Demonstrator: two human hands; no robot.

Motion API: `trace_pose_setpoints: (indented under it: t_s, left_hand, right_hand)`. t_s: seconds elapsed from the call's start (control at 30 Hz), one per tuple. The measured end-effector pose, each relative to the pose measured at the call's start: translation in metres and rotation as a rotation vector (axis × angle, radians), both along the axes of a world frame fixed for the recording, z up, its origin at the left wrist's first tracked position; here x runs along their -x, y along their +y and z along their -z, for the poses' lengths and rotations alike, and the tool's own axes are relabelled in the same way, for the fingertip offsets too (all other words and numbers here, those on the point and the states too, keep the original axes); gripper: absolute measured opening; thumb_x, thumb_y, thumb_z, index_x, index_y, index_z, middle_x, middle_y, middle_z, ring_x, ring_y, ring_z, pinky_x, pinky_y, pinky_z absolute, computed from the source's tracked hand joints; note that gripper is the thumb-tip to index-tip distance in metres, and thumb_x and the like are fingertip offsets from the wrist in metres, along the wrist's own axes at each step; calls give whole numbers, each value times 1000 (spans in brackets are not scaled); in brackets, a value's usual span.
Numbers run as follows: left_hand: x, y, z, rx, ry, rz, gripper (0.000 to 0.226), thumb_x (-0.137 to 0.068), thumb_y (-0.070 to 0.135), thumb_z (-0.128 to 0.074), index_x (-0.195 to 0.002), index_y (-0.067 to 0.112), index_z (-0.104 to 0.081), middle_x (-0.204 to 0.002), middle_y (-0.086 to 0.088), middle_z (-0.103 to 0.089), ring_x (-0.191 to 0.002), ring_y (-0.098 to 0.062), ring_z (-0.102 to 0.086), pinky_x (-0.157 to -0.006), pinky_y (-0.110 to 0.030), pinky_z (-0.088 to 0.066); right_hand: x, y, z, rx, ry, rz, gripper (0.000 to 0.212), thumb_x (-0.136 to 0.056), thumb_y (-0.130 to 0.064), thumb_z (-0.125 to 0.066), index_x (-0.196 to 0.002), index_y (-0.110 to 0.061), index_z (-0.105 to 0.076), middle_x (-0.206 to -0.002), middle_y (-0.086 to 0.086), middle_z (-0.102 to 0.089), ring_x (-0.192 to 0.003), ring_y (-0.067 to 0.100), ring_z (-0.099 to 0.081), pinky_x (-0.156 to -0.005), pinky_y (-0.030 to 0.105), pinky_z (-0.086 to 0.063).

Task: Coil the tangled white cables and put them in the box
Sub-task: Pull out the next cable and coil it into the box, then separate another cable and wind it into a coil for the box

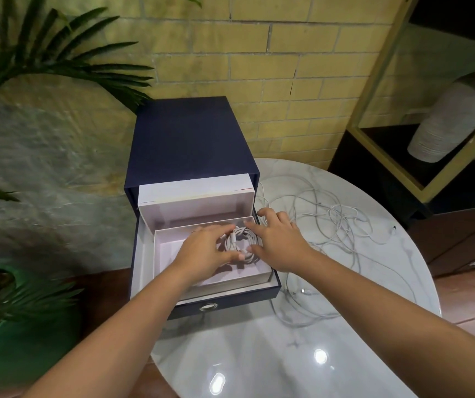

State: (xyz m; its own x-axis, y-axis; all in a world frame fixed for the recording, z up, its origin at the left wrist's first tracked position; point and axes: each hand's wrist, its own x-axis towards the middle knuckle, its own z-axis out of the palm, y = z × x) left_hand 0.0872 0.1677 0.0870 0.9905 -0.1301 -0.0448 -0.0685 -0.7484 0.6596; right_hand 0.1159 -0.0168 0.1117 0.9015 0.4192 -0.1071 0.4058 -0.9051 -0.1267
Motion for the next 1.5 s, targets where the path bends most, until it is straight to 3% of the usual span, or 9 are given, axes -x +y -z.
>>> trace_pose_setpoints:
  t_s: [0.07,0.2,0.5,0.67,0.83,1.07,1.2,1.3,1.5]
  left_hand:
    - [1,0,-2,-125,-54,29,72,-73,59,-71,-138,35,-48,-136,8,-54,-122,-20,-45,-104,-36,-38]
    - [0,-1,-5,-269,-38,56,75,-77,66,-60,-143,37,-39,-120,4,-54,-115,-20,-46,-95,-31,-37]
    - [1,0,-11,-206,-7,52,66,-87,58,-55,-146,39,-32,-107,3,-46,-112,-20,-45,-91,-28,-37]
    - [3,-2,-21,-132,-80,-32,50,-91,52,-54,-136,31,-49,-106,6,-47,-110,-16,-50,-86,-28,-39]
    - [3,-20,-30,-34,-174,-76,28,-93,41,-55,-116,28,-63,-99,9,-52,-91,-9,-54,-81,-28,-43]
    - [8,-84,-41,71,-241,72,15,-94,28,-55,-102,27,-68,-89,13,-55,-79,0,-52,-76,-19,-43]
    - [14,-130,-36,98,-204,192,17,-94,26,-56,-107,24,-68,-98,9,-59,-84,-2,-55,-80,-16,-43]
    - [18,-161,-22,65,-136,241,18,-94,24,-56,-107,22,-67,-102,7,-60,-86,-4,-57,-84,-21,-46]
    - [22,-192,37,-314,181,231,34,-95,18,-46,-126,25,-59,-128,0,-56,-115,-21,-53,-97,-33,-44]
  right_hand:
    - [0,1,0,6,7,1,59,-93,-48,-51,-146,-33,-32,-149,3,-23,-135,29,-23,-109,47,-29]
    - [-2,1,-2,20,33,-1,60,-93,-48,-51,-147,-33,-30,-148,4,-24,-134,29,-23,-109,47,-29]
    - [0,-5,3,-108,32,8,59,-92,-47,-53,-146,-34,-32,-144,2,-31,-131,26,-27,-108,44,-32]
    - [2,-20,-2,-274,-20,-12,50,-93,-43,-55,-140,-34,-43,-134,-1,-42,-122,22,-34,-103,34,-33]
    - [2,-56,-3,-370,-5,52,41,-93,-39,-57,-132,-30,-53,-125,0,-49,-116,21,-38,-98,26,-29]
    - [10,-128,9,-408,85,137,28,-93,-37,-58,-118,-27,-64,-107,-7,-57,-109,16,-50,-97,30,-39]
    - [20,-166,19,-384,167,170,24,-93,-34,-58,-115,-25,-66,-105,-7,-60,-97,9,-53,-86,23,-42]
    - [26,-190,35,-356,242,182,24,-92,-33,-60,-113,-25,-66,-105,-6,-61,-98,11,-57,-88,26,-46]
    - [37,-229,68,-227,431,136,30,-93,-32,-57,-121,-22,-62,-116,-1,-59,-96,9,-53,-89,22,-42]
